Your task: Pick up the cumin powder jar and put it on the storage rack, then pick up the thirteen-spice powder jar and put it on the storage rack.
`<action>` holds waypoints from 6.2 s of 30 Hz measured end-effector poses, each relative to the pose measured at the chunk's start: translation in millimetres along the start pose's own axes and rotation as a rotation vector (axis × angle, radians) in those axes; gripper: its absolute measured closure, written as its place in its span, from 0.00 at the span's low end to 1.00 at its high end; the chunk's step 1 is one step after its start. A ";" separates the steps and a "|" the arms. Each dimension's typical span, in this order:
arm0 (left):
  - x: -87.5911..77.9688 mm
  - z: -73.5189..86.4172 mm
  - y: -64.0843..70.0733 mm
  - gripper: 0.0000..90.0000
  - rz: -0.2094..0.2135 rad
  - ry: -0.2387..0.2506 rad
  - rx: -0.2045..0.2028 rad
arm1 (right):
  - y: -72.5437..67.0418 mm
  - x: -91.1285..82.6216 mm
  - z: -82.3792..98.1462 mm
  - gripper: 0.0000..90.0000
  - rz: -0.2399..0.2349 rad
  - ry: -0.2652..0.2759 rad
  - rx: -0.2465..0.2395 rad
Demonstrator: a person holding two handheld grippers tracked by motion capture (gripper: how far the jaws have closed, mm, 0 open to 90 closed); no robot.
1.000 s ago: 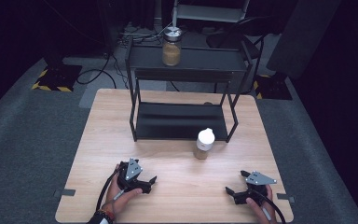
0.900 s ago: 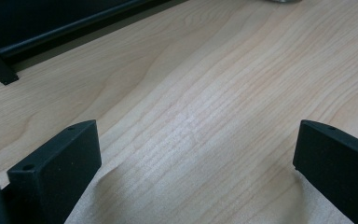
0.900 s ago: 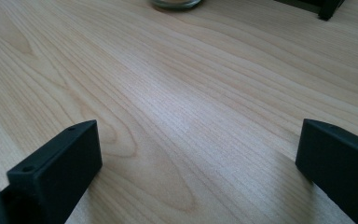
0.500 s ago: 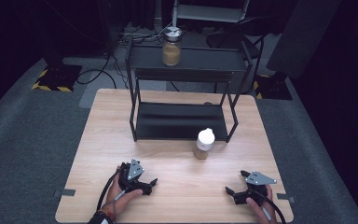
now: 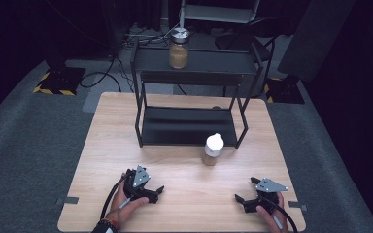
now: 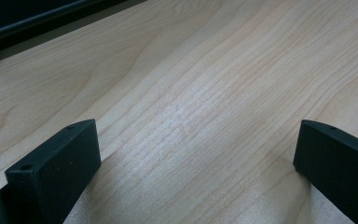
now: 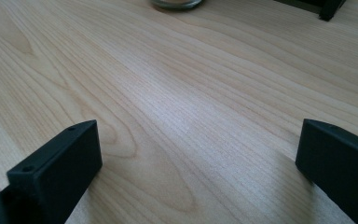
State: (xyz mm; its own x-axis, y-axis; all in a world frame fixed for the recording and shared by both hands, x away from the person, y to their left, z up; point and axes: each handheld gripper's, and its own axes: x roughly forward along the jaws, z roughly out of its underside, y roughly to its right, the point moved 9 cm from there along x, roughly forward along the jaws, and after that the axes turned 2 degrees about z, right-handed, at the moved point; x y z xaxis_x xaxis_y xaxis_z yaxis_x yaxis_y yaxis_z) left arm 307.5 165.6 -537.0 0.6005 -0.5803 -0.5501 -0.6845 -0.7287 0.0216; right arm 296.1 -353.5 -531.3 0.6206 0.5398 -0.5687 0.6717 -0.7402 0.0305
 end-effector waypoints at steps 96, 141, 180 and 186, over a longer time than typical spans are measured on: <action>1.0 -0.8 -0.1 0.00 -0.020 0.001 -0.014 | 5.3 37.0 -127.6 0.00 -0.157 0.125 -0.078; 1.0 -0.8 -0.5 0.00 -0.014 0.001 -0.010 | 14.0 112.8 -140.7 0.08 -0.192 0.100 -0.026; 1.1 -0.9 -0.5 0.00 -0.016 0.001 -0.011 | 13.1 56.8 -196.3 0.34 -0.128 0.143 -0.071; 1.2 -0.9 -0.5 0.00 -0.016 0.002 -0.011 | 15.7 41.3 -220.9 0.34 -0.110 0.149 -0.071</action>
State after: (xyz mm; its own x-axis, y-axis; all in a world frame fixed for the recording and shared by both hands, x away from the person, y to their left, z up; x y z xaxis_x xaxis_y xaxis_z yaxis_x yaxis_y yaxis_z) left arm 308.9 165.0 -536.9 0.6120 -0.5691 -0.5492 -0.6700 -0.7420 0.0221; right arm 421.6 -254.3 -372.8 0.5916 0.6731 -0.4438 0.7623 -0.6463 0.0358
